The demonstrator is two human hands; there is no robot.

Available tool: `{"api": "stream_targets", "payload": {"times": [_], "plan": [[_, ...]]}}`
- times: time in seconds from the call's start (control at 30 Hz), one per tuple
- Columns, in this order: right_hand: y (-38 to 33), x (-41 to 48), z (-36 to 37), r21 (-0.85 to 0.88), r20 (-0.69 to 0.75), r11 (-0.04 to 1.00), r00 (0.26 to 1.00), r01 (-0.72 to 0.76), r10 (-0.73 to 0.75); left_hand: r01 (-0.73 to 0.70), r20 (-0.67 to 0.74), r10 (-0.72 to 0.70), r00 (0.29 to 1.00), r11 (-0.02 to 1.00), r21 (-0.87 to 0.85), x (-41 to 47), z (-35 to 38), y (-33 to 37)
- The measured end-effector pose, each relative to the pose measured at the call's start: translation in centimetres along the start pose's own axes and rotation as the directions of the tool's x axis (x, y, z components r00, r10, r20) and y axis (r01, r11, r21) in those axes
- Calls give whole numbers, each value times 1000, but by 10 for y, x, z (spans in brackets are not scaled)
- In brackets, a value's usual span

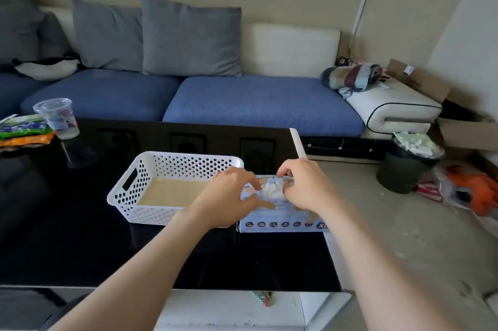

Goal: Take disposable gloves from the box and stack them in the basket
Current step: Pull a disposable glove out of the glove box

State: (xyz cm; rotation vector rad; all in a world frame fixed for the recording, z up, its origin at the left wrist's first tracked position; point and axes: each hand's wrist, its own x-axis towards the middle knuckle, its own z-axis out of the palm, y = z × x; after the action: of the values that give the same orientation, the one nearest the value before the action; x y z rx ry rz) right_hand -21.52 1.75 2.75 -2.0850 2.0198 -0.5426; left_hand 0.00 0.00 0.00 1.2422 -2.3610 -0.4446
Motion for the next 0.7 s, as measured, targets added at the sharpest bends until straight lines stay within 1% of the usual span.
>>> {"api": "stream_targets", "payload": {"times": [0.07,0.13,0.3,0.4,0.47,0.57,0.7], "plan": [[4,3,-3,-71,138,997,990,-23,33,-49,61,42,997,992,118,3,6,0],[7,6,-2,-98,180,994,981,-55,72,-84,117,63,991,979,184,8,11,-1],[1,21,17,-154,120,981,983,-120,139,-116,260,35,965,946,303,26,17,-10],[-3,30,23,-163,95,973,979,-161,178,-138,304,31,952,932,336,37,19,-13],[-5,31,25,-172,96,975,983,-140,158,-139,312,27,950,928,345,45,19,-14],[-3,32,24,-154,60,984,993,-88,98,-114,307,16,952,945,306,51,19,-18],[1,42,26,-60,41,996,997,-62,64,-99,320,14,947,963,251,52,22,-29]]}}
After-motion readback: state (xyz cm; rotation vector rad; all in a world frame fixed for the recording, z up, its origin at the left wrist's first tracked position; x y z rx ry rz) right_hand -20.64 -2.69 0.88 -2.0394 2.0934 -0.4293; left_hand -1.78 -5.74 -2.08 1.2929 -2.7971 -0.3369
